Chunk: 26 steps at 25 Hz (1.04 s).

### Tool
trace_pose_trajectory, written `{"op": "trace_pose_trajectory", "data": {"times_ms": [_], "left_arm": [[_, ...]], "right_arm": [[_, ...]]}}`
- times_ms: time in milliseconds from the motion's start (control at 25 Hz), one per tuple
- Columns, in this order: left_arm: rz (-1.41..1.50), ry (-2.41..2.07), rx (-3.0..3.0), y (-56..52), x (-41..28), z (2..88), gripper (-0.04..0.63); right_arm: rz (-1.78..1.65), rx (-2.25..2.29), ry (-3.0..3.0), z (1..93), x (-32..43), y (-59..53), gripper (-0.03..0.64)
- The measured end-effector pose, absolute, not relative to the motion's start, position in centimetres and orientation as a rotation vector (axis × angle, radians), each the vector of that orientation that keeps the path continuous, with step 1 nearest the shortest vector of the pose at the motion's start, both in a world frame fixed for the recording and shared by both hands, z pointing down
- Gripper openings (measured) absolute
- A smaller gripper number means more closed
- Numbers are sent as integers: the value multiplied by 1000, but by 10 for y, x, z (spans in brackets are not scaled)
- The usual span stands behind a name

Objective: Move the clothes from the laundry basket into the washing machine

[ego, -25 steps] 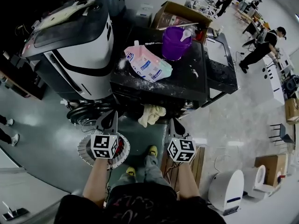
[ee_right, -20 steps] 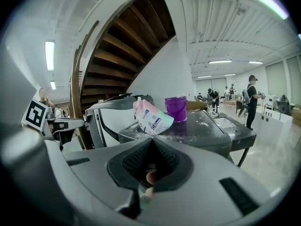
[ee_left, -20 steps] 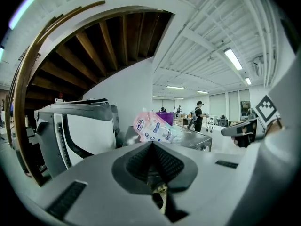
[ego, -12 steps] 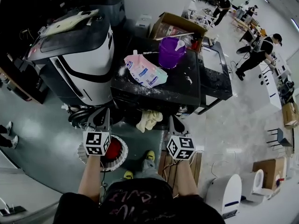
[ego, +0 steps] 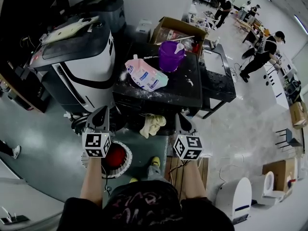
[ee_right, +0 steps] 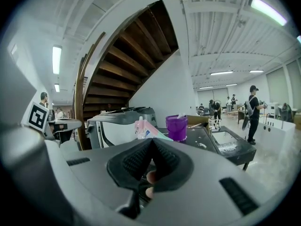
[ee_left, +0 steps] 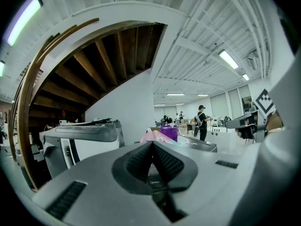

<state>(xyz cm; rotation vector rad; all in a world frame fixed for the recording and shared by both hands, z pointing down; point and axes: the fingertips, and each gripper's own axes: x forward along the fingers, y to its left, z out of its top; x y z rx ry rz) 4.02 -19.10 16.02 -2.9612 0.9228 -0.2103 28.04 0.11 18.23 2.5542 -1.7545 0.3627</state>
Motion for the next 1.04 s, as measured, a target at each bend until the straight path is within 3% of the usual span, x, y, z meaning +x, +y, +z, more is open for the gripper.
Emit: {"op": "trace_pose_trajectory", "data": {"times_ms": [1040], "left_arm": [[-124, 903, -2931, -180, 28, 129, 11]], "right_arm": [[257, 2624, -1749, 143, 271, 20, 3]]}}
